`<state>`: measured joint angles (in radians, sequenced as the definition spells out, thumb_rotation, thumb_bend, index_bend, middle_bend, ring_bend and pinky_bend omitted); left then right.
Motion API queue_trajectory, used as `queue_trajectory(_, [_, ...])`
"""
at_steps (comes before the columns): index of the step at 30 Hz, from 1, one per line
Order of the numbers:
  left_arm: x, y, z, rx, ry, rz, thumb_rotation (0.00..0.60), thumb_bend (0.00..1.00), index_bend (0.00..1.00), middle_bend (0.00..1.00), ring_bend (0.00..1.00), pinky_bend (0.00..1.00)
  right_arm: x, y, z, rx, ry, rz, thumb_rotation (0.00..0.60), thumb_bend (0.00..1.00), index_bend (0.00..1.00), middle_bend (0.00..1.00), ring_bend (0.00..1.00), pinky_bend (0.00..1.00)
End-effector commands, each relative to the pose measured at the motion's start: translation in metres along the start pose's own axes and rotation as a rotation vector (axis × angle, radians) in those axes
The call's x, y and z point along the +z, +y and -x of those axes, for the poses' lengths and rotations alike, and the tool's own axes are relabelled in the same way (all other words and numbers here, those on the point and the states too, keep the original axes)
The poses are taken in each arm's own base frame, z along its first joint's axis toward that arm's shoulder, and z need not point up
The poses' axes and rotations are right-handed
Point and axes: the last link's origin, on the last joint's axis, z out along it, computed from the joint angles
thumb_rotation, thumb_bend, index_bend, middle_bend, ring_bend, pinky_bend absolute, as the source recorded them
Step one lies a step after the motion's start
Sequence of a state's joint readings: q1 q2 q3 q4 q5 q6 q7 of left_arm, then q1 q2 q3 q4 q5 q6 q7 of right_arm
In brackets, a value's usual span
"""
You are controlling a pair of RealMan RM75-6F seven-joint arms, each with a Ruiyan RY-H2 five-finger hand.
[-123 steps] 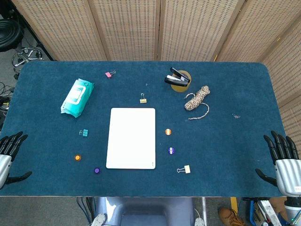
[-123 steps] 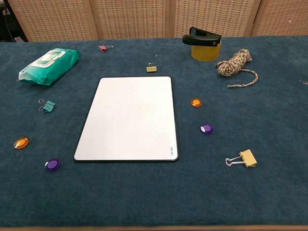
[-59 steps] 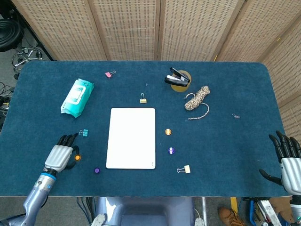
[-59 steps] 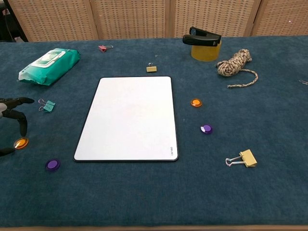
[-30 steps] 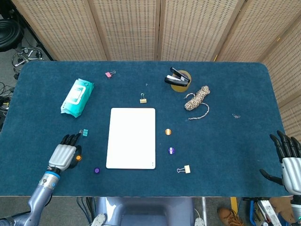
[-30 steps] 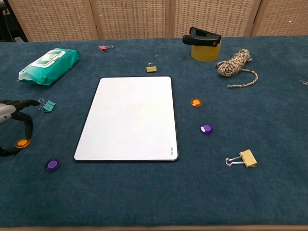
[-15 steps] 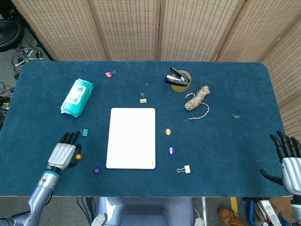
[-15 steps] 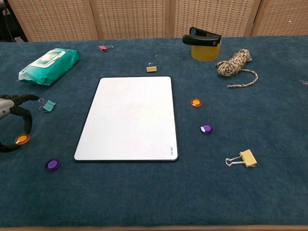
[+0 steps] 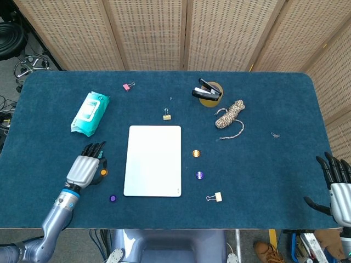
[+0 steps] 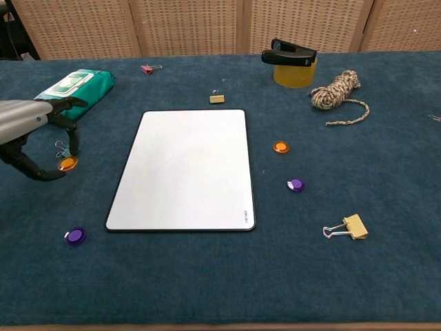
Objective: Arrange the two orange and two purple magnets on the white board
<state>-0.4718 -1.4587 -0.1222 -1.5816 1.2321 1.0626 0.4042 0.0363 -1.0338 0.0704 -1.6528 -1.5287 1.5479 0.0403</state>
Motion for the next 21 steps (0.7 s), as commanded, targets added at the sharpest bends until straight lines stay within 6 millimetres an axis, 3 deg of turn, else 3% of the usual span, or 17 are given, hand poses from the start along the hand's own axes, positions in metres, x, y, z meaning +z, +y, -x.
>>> queue_trajectory(1, [0.014,0.017,-0.013,-0.007,0.020,0.030,0.600,0.27,0.57,0.00,0.00,0.00,0.000,0.001,0.000,-0.001,-0.001,0.002,0.600,0.00,0.00,0.00,0.00,0.00])
queue_trajectory(8, [0.055,0.047,-0.028,0.026,0.056,0.073,0.600,0.27,0.57,0.00,0.00,0.00,0.002,0.003,0.001,0.004,-0.005,0.012,0.600,0.00,0.00,0.00,0.00,0.00])
queue_trajectory(14, [0.086,0.053,-0.016,0.038,0.036,0.079,0.600,0.27,0.58,0.00,0.00,0.00,0.004,0.005,0.002,0.004,-0.010,0.020,0.600,0.00,0.00,0.00,0.00,0.00])
queue_trajectory(21, [0.102,0.059,-0.003,0.028,0.012,0.067,0.600,0.27,0.58,0.00,0.00,0.00,0.005,0.007,0.005,-0.001,-0.020,0.031,0.600,0.00,0.00,0.00,0.00,0.00])
